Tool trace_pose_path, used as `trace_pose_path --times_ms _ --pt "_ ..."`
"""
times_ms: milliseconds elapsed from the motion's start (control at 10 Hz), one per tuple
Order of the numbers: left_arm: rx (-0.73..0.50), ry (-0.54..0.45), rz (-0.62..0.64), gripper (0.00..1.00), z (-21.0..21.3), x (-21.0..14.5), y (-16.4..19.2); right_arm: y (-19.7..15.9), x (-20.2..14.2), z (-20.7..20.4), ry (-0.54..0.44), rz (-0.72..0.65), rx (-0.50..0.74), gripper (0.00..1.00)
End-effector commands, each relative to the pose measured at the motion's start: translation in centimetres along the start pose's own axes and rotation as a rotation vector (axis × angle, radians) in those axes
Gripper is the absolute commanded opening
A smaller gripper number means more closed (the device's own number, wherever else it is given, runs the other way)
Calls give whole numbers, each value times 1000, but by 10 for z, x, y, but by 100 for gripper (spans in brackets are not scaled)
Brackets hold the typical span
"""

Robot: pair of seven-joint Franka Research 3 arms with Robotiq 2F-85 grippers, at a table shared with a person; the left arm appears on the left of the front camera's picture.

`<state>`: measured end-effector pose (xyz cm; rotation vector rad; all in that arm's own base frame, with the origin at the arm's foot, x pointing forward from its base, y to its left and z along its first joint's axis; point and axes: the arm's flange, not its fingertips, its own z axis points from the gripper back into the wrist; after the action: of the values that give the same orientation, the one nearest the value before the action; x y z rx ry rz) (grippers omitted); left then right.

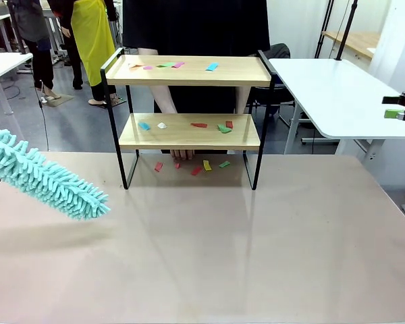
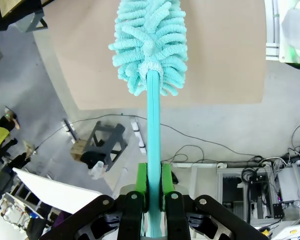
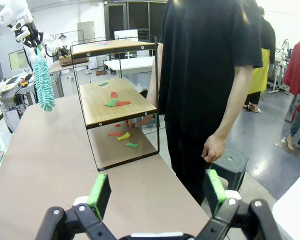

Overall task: Clean the shelf.
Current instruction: Clean the specific section of the Shelf indicated by the human with the Duster.

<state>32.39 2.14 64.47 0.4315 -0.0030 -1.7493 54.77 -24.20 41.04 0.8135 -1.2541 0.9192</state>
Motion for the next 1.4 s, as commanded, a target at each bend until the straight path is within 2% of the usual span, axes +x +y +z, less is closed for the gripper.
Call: trace_pose_path --times_ms 0,1200,1300 --pt "8 0 6 13 2 -3 -1 1 4 -1 -2 7 2 100" --pt "0 0 0 13 0 0 0 1 4 -1 -2 7 2 100" --pt "3 -114 28 13 8 -10 -10 1 4 -1 -2 7 2 100"
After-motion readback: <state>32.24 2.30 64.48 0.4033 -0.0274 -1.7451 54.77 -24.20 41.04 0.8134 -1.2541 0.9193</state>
